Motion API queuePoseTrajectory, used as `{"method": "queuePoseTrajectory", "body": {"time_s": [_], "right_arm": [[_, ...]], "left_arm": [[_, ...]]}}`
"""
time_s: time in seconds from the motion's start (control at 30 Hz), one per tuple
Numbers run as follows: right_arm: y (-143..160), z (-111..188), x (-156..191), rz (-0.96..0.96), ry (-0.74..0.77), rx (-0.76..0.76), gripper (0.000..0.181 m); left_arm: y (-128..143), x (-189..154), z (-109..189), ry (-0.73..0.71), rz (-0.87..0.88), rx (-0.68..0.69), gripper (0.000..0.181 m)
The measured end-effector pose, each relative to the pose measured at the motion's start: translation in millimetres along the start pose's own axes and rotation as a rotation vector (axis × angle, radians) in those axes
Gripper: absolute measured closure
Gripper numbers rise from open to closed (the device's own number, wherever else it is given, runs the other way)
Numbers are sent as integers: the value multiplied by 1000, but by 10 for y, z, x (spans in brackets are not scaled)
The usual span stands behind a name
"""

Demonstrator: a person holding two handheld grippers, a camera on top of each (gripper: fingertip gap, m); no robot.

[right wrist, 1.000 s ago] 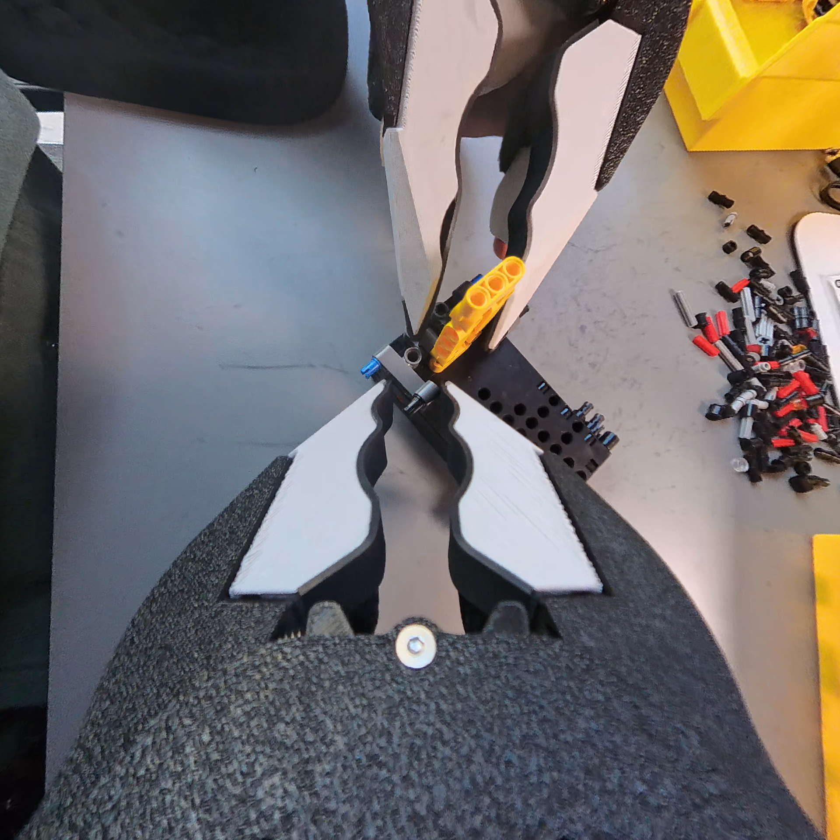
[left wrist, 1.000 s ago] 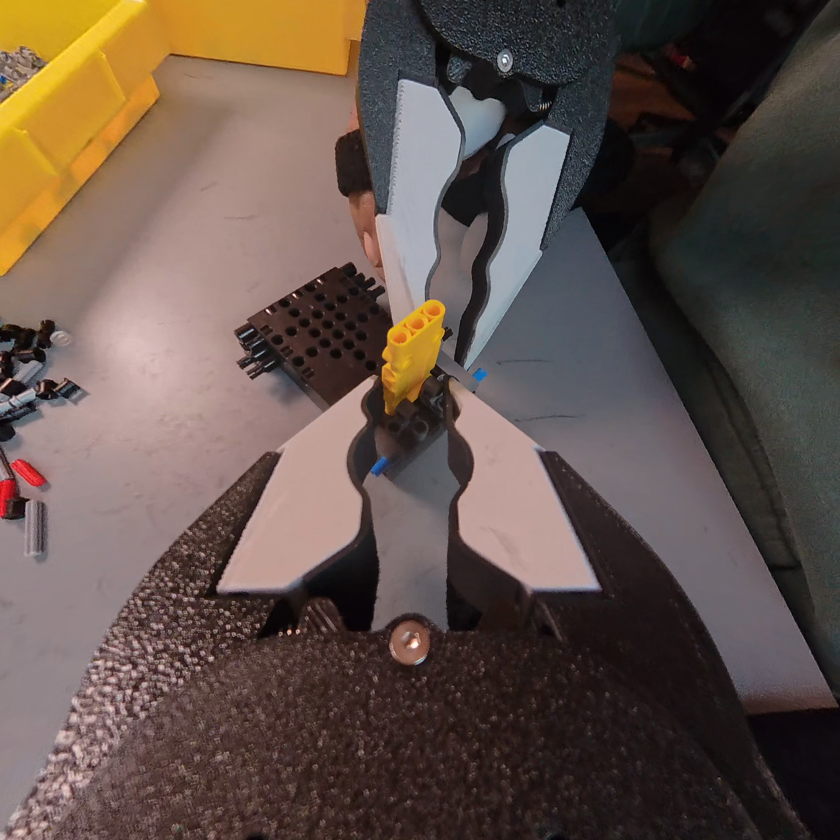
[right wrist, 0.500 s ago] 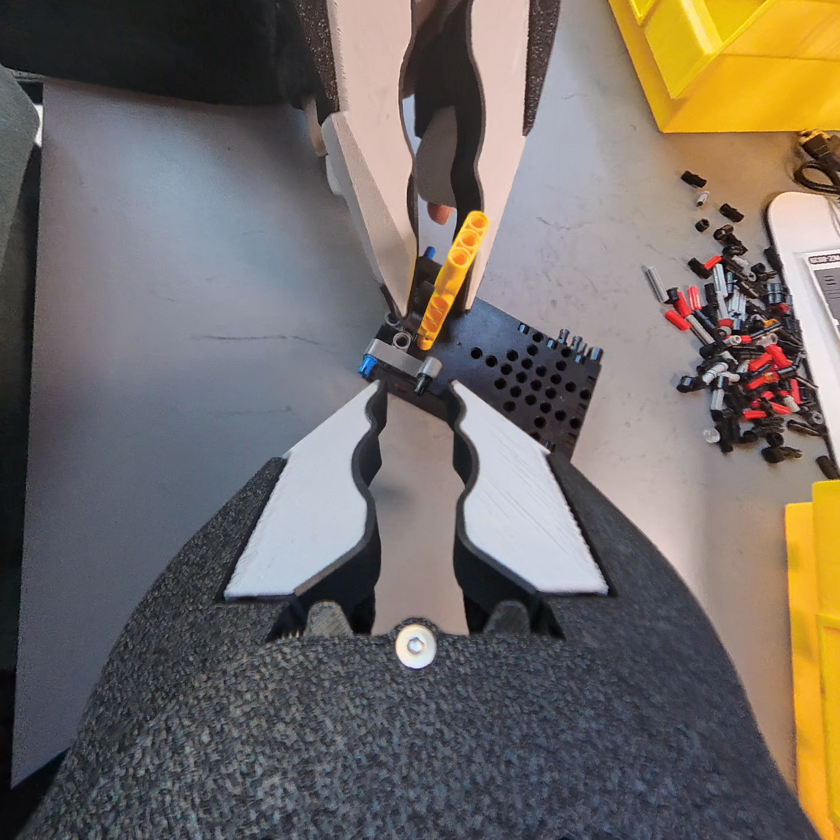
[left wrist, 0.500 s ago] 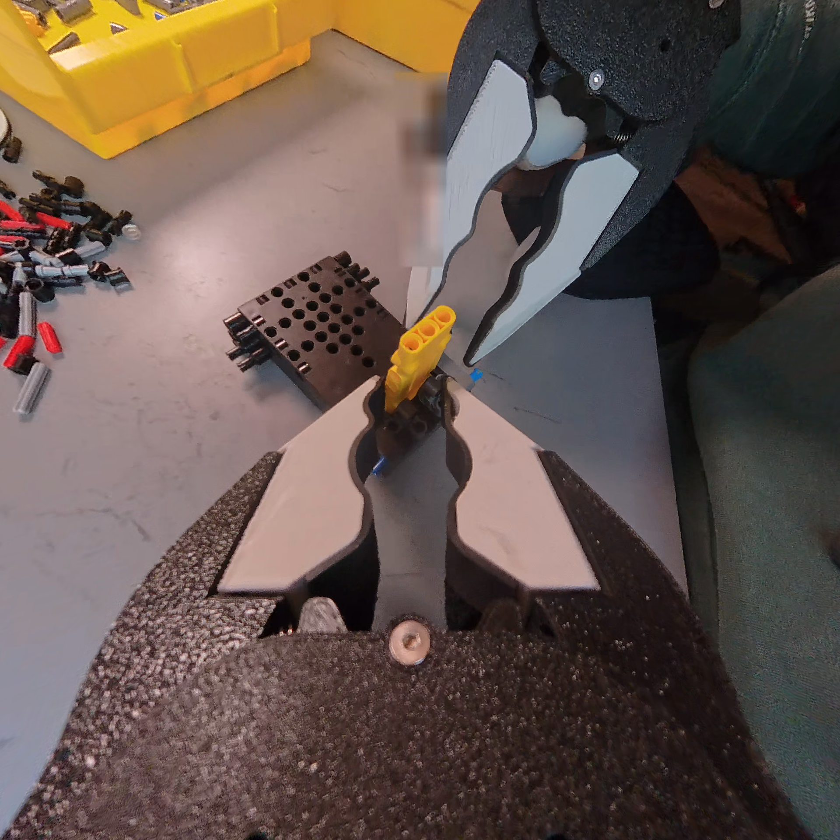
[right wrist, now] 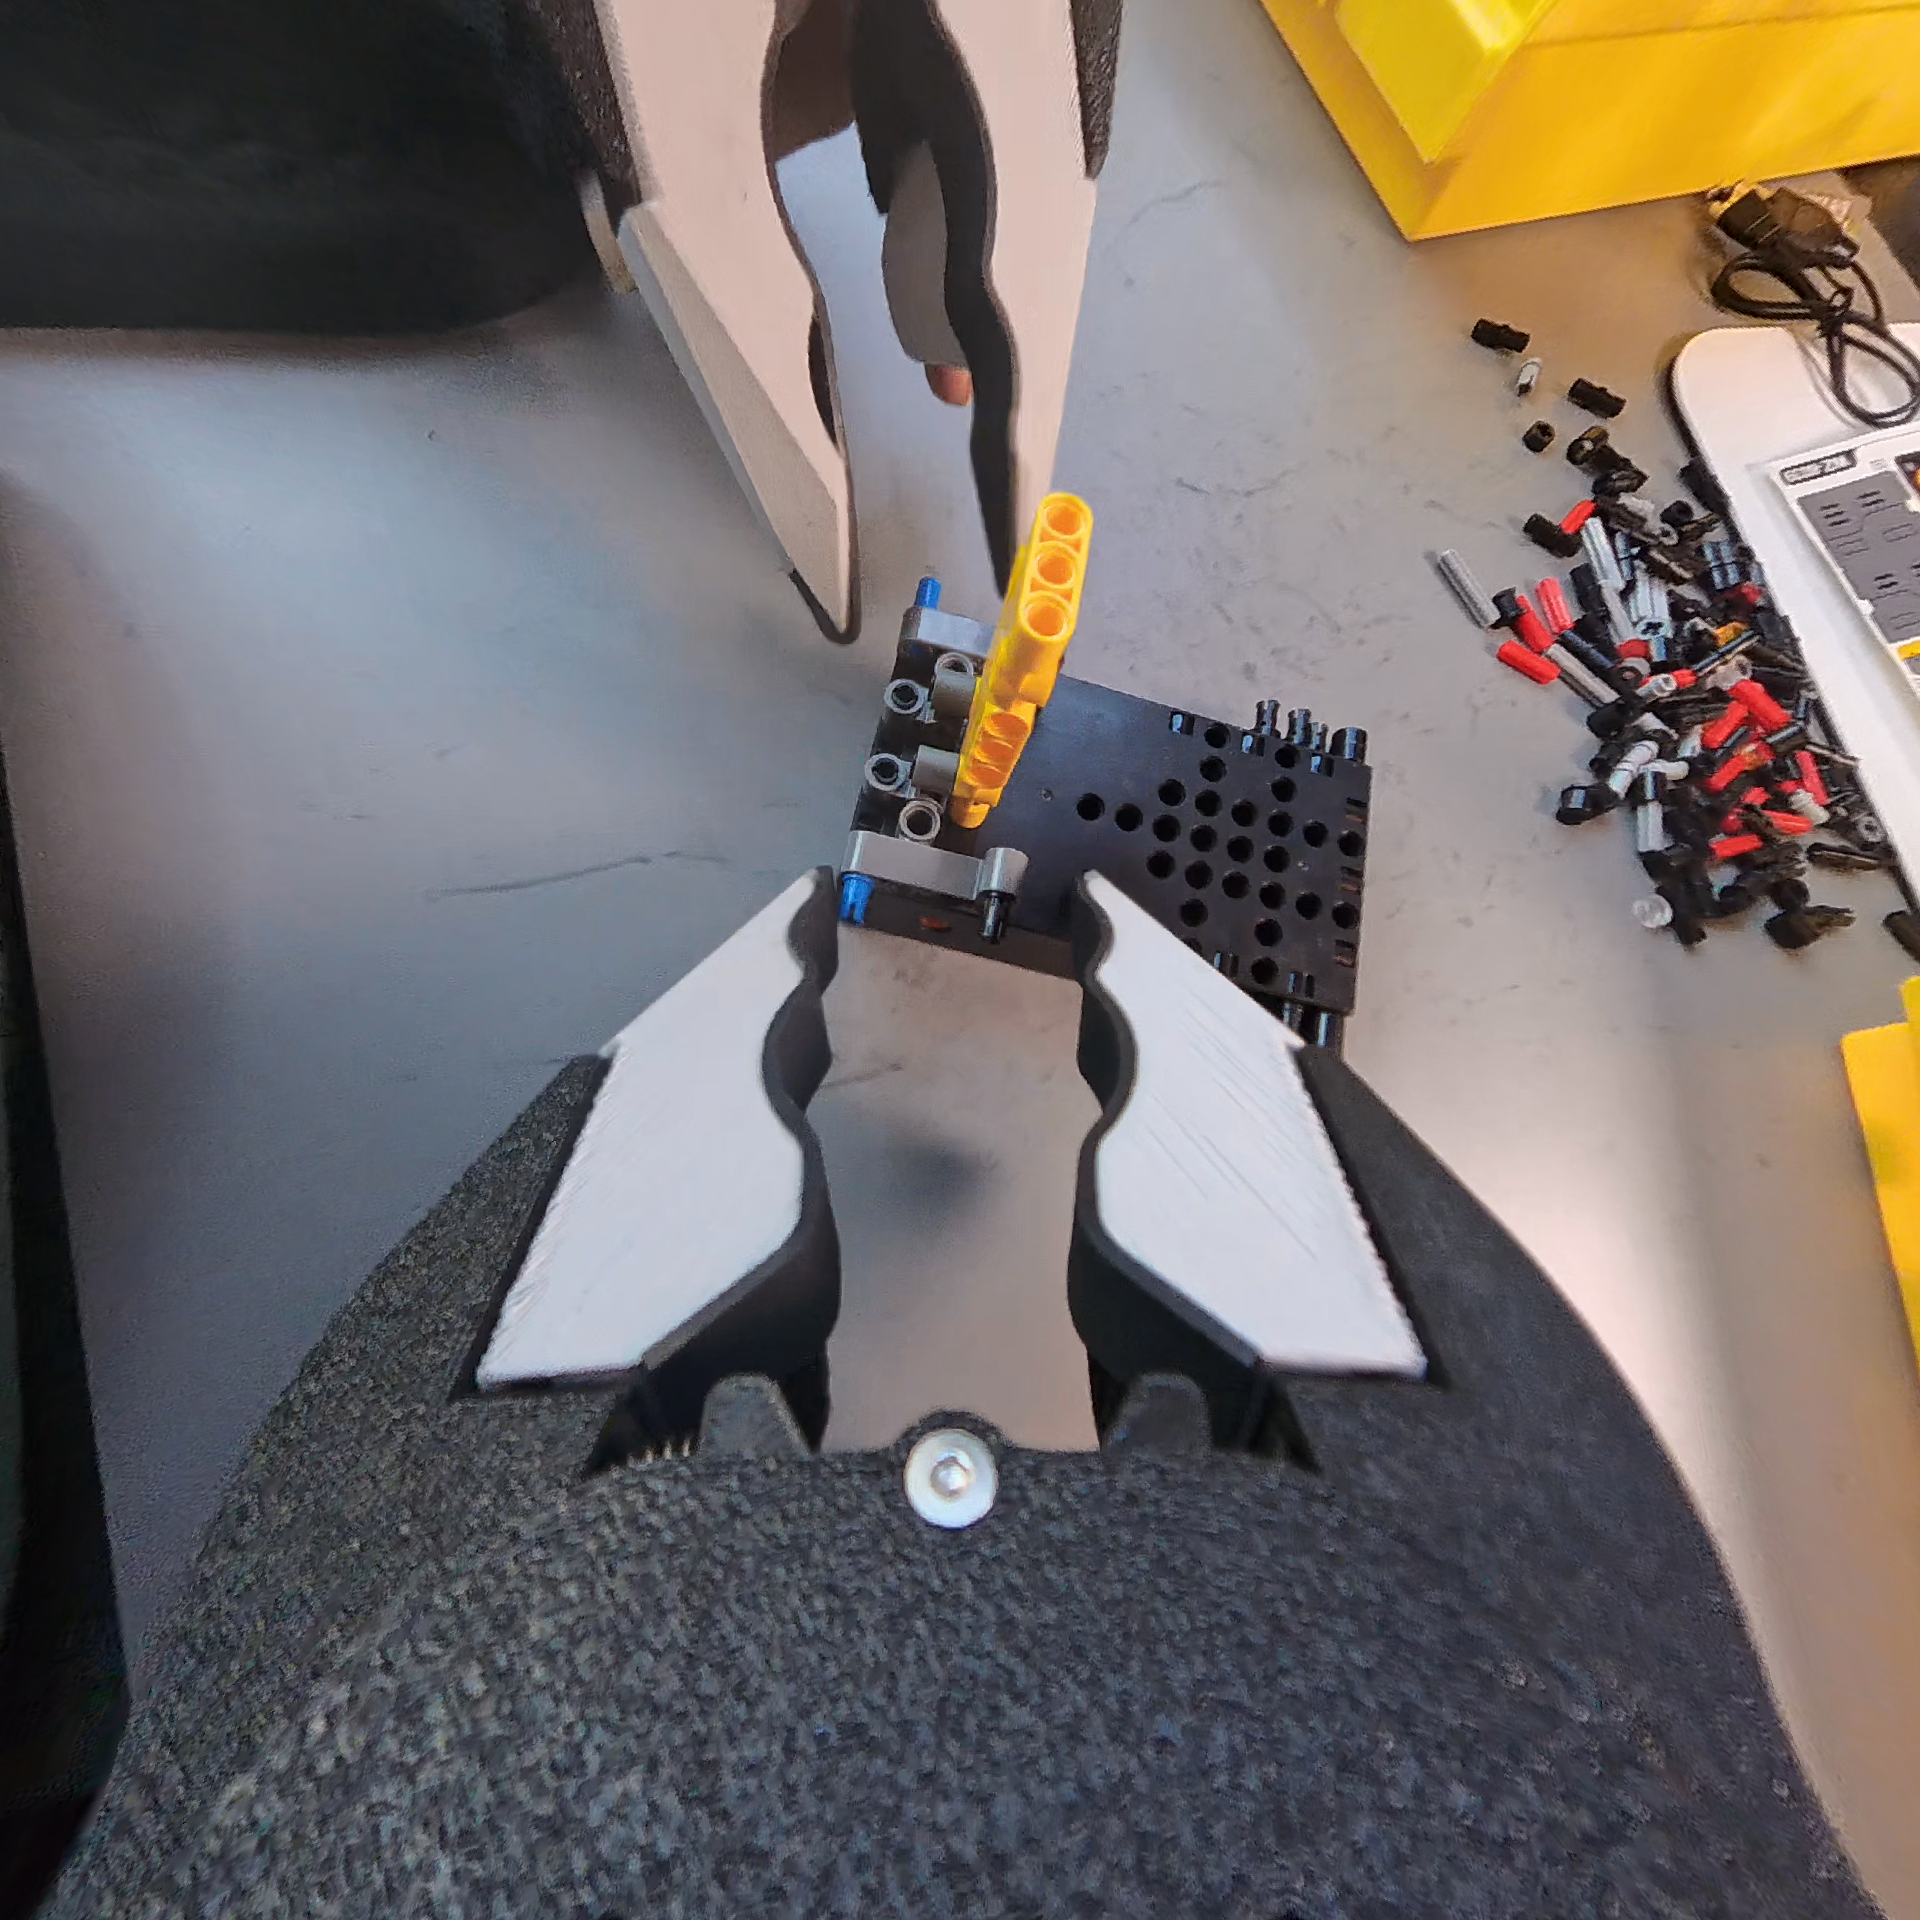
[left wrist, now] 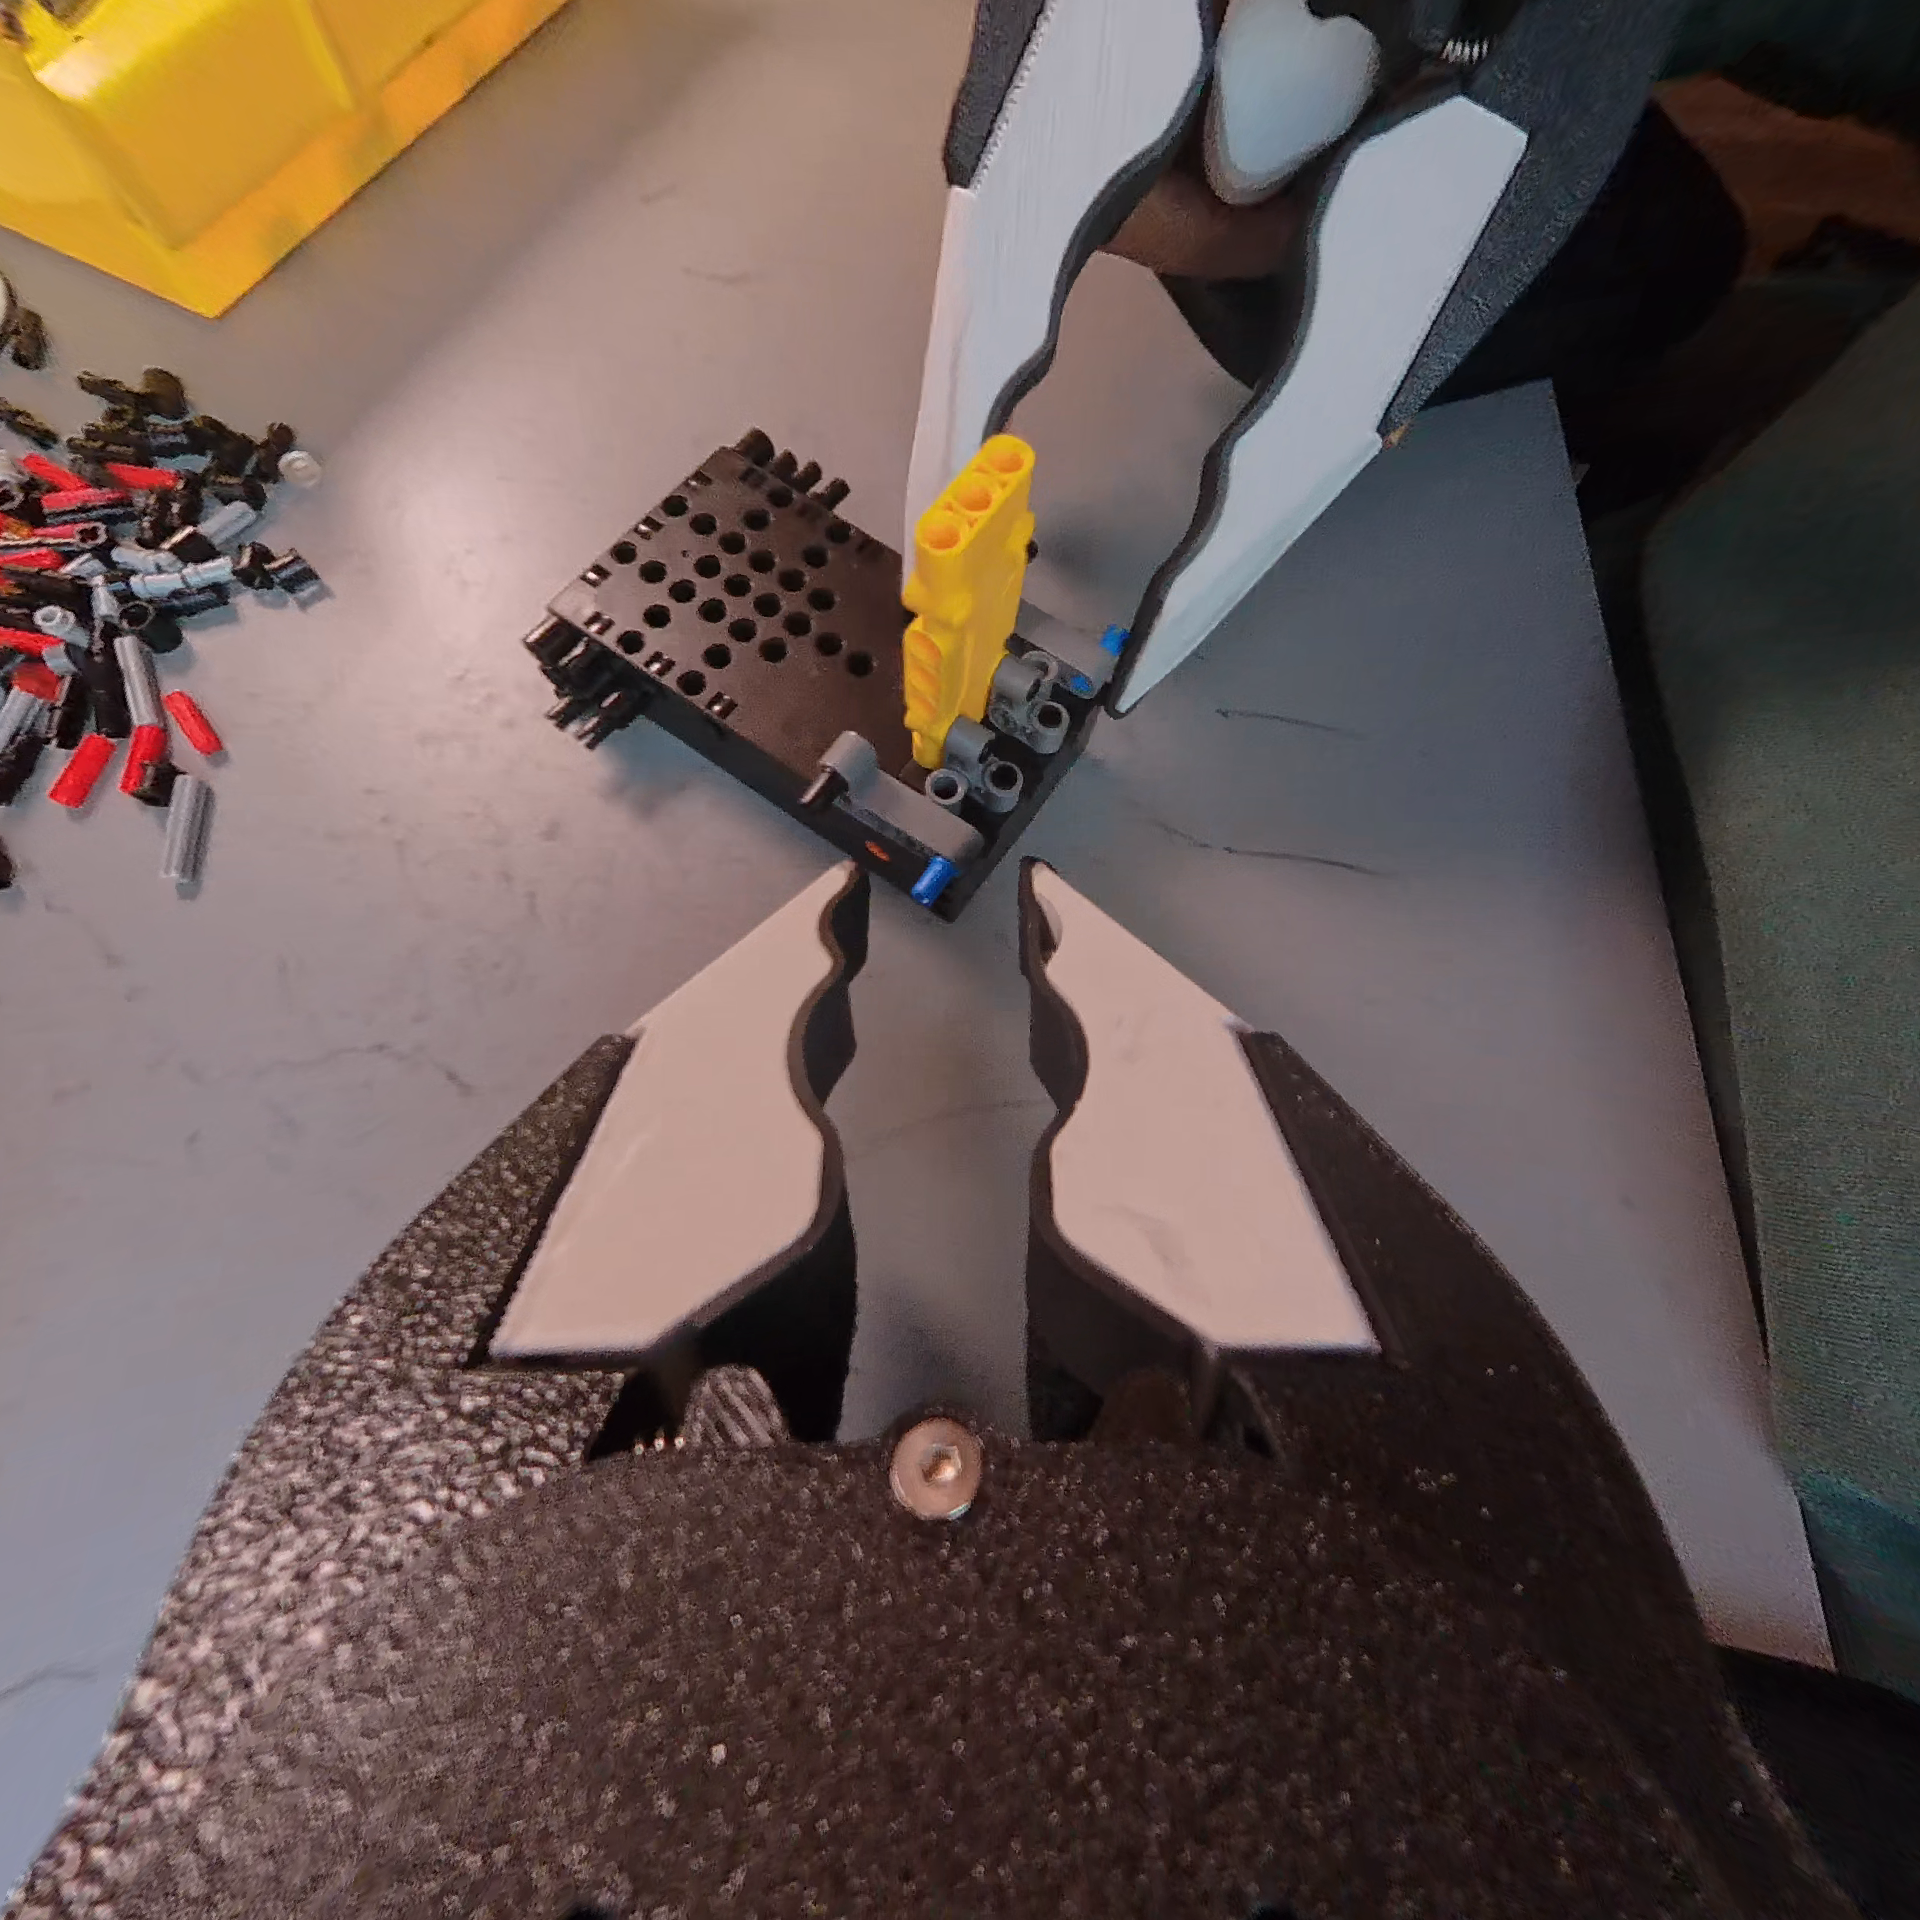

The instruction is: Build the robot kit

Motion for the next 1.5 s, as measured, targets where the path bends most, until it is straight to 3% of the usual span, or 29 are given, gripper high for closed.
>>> {"method": "queuePoseTrajectory", "body": {"time_s": [0.27,0.67,1.17,1.3,1.5], "right_arm": [[62,-7,-173,101,-10,9,146],[7,-53,-213,90,-49,-75,146],[-183,-328,-309,-110,73,-88,142],[-319,-327,-103,-45,-14,-146,128],[-452,-125,-218,109,-18,-244,134]], "left_arm": [[-6,-52,-85,-18,-33,29,172],[16,16,-52,-43,-25,6,176],[-34,375,240,-199,120,-142,142],[-21,436,275,-258,112,-137,141],[11,546,394,-321,137,-157,148]]}}
Point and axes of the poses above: each gripper's, where its closed fingertips meet, z back along the fingers, y out of its underside, x = y × z across the jaws, the point moved 2 cm from there along z, back along the fingers, and after that the axes turned 8 degrees about y, right-handed, at the moved point
